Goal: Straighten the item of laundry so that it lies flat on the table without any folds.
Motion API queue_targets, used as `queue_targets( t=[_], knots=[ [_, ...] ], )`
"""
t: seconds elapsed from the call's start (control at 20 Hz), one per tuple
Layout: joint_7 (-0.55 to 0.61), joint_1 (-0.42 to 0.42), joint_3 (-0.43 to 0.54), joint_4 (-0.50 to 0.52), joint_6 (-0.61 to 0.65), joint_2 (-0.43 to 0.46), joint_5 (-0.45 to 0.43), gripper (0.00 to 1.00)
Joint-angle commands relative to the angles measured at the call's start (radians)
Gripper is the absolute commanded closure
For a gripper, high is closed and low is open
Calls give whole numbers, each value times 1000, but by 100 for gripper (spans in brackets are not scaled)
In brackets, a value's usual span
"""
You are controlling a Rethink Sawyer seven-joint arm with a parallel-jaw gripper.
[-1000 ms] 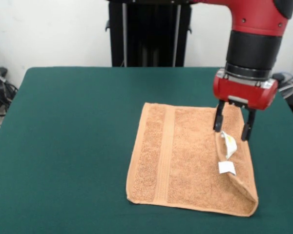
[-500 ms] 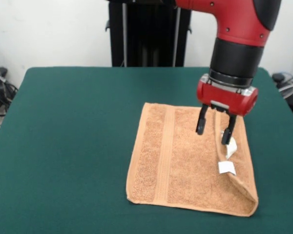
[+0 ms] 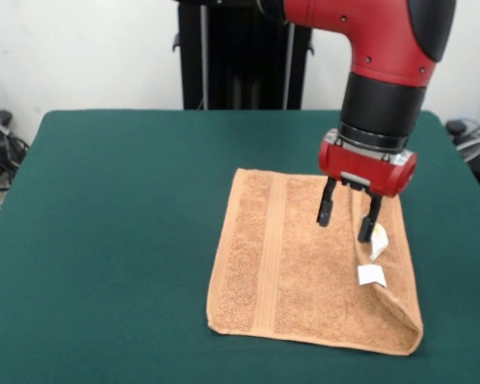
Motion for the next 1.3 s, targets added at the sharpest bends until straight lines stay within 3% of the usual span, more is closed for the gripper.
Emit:
queue_targets(
  t=[0.05, 1.3],
  knots=[
    [164, -21, 85, 89, -68, 2, -25, 0],
    [214, -105, 306, 266, -260, -37, -82, 0]
  ],
)
